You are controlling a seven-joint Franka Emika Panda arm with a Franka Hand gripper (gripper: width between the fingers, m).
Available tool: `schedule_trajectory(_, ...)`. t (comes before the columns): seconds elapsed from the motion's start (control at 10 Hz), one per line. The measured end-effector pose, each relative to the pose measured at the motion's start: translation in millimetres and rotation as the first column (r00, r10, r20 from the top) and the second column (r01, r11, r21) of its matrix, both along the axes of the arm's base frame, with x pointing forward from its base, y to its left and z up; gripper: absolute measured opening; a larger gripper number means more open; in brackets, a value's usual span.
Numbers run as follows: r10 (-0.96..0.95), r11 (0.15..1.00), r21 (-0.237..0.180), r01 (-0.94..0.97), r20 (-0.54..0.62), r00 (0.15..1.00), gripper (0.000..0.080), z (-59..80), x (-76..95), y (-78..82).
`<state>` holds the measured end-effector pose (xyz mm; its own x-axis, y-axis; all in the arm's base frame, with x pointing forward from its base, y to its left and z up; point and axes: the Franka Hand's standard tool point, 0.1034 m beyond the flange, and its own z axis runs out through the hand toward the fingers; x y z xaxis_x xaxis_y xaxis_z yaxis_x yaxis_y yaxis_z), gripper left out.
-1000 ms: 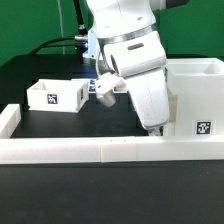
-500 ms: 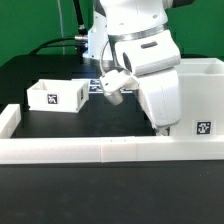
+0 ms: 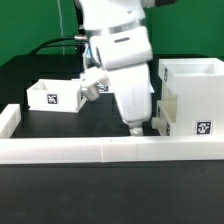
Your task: Assemble drawer
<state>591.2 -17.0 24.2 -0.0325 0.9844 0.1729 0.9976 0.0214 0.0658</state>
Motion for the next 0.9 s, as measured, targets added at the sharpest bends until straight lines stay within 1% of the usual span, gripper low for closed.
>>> schedule_trajectory(0.1,-0.03,1.0,-0.006,0.03,0.001,1.0,0.0649,4.5,-8.3,-10.1)
schedule_trajectory(0.2,-0.059,0.998,-0.014,0.059,0.012,0.998,0.0649,11.3,-16.1,-23.6)
schedule_trajectory(0.3,-0.092,0.995,-0.022,0.093,0.033,0.995,0.0649,15.4,-27.7,-34.2)
schedule_trajectory(0.4,-0.108,0.994,-0.028,0.109,0.039,0.993,0.0649,18.3,-38.2,-40.7)
schedule_trajectory(0.5,-0.126,0.991,-0.038,0.128,0.053,0.991,0.0649,22.3,-52.0,-50.4)
schedule_trajectory(0.6,-0.147,0.988,-0.047,0.15,0.061,0.987,0.0649,24.4,-69.8,-60.0)
schedule_trajectory(0.7,-0.156,0.986,-0.055,0.159,0.056,0.986,0.0649,28.0,-80.8,-65.9)
schedule_trajectory(0.9,-0.183,0.981,-0.052,0.186,0.051,0.982,0.0649,27.1,-82.3,-67.0)
